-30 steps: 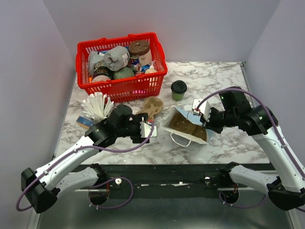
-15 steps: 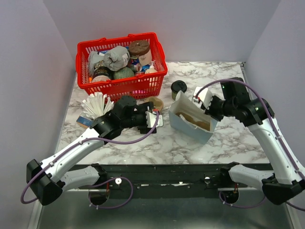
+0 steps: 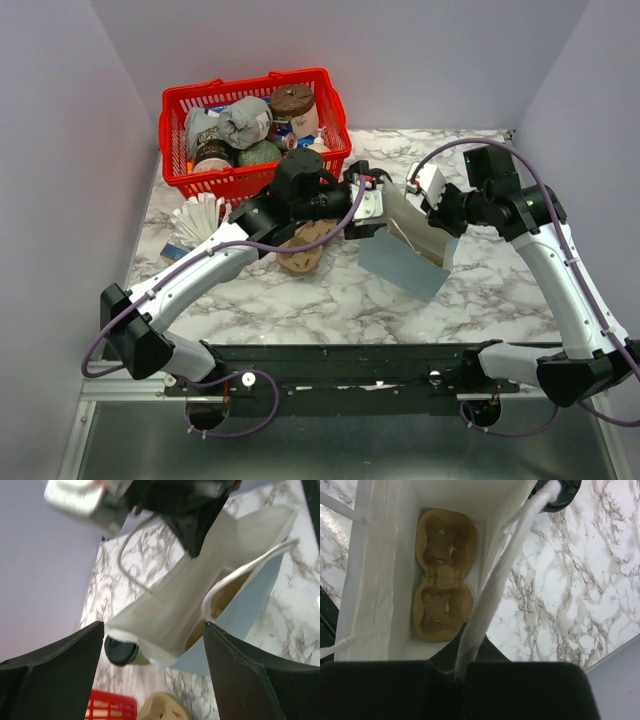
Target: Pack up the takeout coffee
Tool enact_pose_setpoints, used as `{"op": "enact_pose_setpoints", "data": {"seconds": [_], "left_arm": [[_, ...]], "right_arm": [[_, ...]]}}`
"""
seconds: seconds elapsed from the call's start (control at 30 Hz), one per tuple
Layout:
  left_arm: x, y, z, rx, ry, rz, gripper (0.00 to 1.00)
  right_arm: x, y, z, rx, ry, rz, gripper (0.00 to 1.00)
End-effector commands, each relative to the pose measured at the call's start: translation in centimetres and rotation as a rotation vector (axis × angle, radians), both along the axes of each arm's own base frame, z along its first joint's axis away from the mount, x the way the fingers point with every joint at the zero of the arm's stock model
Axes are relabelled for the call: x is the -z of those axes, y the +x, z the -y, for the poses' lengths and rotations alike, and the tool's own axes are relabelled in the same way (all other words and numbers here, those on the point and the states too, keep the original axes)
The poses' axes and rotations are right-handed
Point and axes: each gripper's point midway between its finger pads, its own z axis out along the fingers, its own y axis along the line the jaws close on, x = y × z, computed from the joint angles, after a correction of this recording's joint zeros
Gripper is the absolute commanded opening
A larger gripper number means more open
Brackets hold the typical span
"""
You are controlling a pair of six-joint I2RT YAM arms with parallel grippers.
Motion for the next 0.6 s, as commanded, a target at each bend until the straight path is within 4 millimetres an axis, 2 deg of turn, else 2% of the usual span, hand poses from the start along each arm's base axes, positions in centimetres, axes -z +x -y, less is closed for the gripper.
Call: {"op": "enact_pose_setpoints", "data": {"seconds": [0.0,0.07,0.17,0.27,0.3,0.33,0.4,0.47,0.5,0.57], "left_arm": [[-2.1,-3.9,2.8,0.175,-0.039,0.025,0.86],[-1.8,-5.5,3.6,0.223,-0.028,0.023,0.84],[-1.7,-6.2,4.0,0.24,-0.025,0.009,0.79],[-1.6,-6.0,4.5,0.224,-0.004,0.029,0.58],[-2.4,-5.6,4.5,0.206,-0.005,0.047,0.46],[-2.0,-5.4,4.5,0.2,0.016,0.051,0.42],[-2.7,-5.0,4.6,0.173,0.013,0.074,0.3],[-3.0,-4.7,4.5,0.158,0.016,0.097,0.22],[-3.5,-4.6,4.5,0.154,0.01,0.108,0.13],[-4.2,-4.6,4.5,0.151,0.005,0.118,0.07]], "right_arm": [[-0.6,0.2,-0.6,0.019,0.073,-0.025,0.0],[-0.7,0.4,-0.5,0.041,0.093,-0.034,0.0],[-0.9,0.5,-0.4,0.064,0.118,-0.047,0.0],[-1.0,0.5,-0.4,0.08,0.133,-0.052,0.0],[-1.2,0.5,-0.4,0.095,0.142,-0.052,0.01],[-1.4,0.5,-0.4,0.1,0.147,-0.052,0.01],[-2.3,0.5,-0.5,0.112,0.166,-0.035,0.02],[-3.2,0.7,-0.4,0.133,0.183,-0.012,0.1],[-3.6,0.7,-0.4,0.155,0.198,-0.012,0.23],[-5.1,1.0,-0.5,0.162,0.221,0.017,0.26]]}}
